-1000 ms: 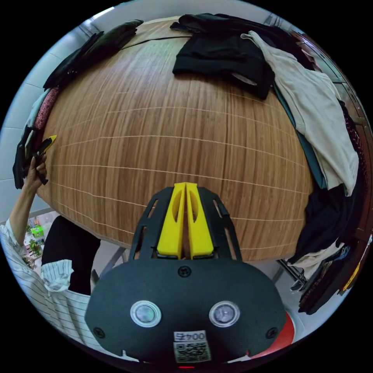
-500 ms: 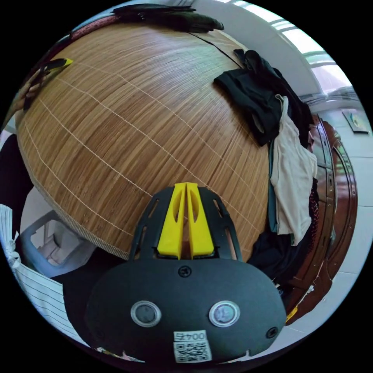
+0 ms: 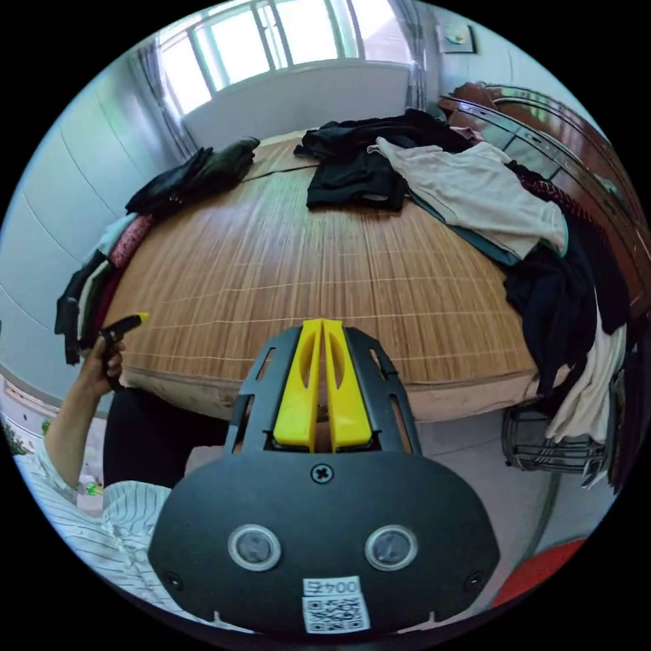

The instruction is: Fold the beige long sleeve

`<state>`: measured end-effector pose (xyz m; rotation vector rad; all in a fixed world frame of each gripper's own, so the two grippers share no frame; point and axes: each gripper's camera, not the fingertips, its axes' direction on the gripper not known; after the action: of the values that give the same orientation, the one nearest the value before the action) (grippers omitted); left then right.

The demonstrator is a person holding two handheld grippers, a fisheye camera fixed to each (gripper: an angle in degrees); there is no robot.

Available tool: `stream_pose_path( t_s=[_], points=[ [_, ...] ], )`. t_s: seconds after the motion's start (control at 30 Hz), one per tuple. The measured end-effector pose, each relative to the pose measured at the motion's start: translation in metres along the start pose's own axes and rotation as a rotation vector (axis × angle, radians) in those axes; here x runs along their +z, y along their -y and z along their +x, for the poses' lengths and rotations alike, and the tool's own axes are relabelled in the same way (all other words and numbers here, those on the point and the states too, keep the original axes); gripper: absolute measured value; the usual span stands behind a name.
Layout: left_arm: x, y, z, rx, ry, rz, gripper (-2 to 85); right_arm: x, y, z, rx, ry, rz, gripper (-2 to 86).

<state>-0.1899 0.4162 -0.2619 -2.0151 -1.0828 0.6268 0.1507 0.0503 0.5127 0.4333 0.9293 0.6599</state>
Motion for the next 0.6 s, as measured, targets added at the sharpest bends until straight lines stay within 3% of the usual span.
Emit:
stream_pose_path(
  t_s=[0.17,0.23,0.43,0.6],
  points=[
    [0.053,-0.049,-0.001,-0.025,0.028,-0.062,0.5,-0.07,-0.086,0.056,0.23,0.208,0.176,-0.6],
    [0.069,-0.062,0.01,0.022,0.113,-0.004,0.4,-0.098,-0.128,0.082,0.285,0.247,0.246,-0.2],
    [0.115,-0.071,0.031,0.171,0.228,0.017,0.3,-0.134,-0.205,0.152,0.409,0.129,0.286,4.9],
    [0.138,-0.078,0.015,0.129,0.196,0.055,0.3,-0.145,-0.23,0.195,0.519,0.069,0.306,9.4]
  ],
)
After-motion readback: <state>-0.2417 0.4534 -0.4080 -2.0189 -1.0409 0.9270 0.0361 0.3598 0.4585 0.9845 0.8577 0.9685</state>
